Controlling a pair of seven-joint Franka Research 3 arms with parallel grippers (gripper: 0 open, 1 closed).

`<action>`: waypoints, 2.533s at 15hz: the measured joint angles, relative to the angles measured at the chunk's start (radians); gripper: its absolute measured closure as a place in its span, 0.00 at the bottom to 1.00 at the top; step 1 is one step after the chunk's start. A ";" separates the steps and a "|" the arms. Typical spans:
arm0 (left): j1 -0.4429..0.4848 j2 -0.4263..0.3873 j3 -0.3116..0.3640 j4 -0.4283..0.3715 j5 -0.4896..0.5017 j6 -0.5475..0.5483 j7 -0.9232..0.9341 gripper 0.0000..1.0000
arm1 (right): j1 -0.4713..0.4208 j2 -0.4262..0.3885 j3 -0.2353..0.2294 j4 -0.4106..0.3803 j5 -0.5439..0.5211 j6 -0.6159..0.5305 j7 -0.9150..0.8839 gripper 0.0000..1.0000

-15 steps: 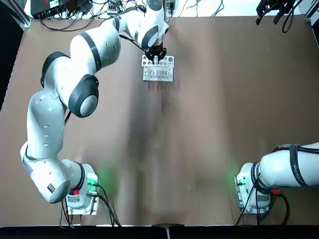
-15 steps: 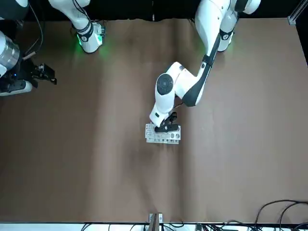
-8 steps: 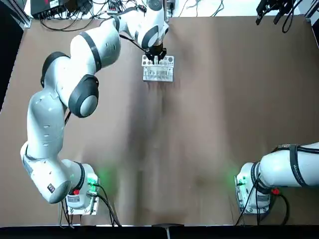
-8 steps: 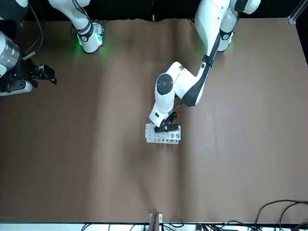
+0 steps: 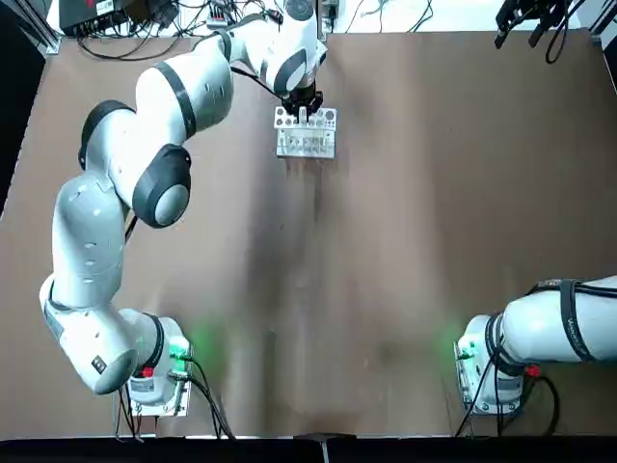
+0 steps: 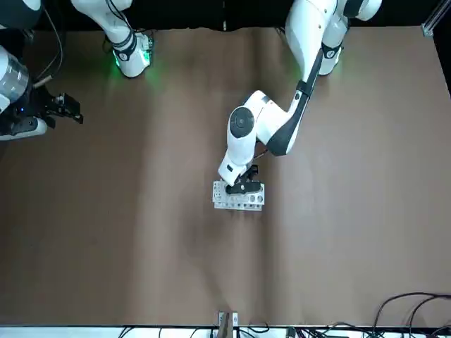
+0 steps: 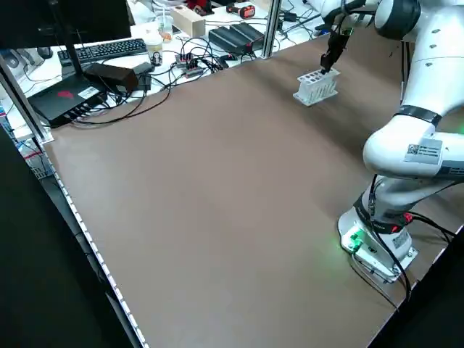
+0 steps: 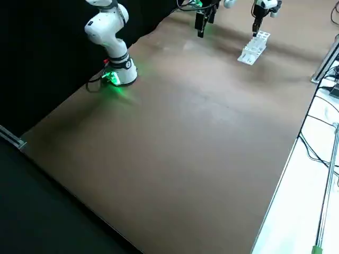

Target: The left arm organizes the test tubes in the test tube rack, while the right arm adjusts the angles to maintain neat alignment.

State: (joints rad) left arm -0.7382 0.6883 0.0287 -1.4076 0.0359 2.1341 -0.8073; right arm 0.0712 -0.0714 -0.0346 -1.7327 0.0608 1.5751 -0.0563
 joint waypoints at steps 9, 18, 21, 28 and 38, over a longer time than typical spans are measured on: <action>0.000 0.000 0.000 0.000 0.000 0.001 0.000 0.68 | 0.000 0.000 0.000 0.000 0.000 0.000 0.000 0.00; 0.000 0.000 0.000 0.000 0.000 0.004 0.000 0.71 | 0.000 0.000 0.000 0.000 0.000 0.000 0.000 0.00; 0.000 0.000 0.000 0.000 0.000 0.004 0.000 0.71 | 0.000 0.000 0.000 0.000 0.000 0.000 0.000 0.00; 0.000 0.000 0.000 0.000 0.000 0.004 0.000 0.74 | 0.000 0.000 0.000 0.000 0.000 0.000 0.000 0.00; 0.000 0.000 0.000 0.000 0.000 0.005 0.000 0.77 | 0.001 0.000 0.000 0.000 0.000 0.000 0.000 0.00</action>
State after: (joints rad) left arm -0.7381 0.6883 0.0289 -1.4076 0.0359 2.1389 -0.8073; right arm 0.0717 -0.0714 -0.0344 -1.7327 0.0608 1.5751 -0.0563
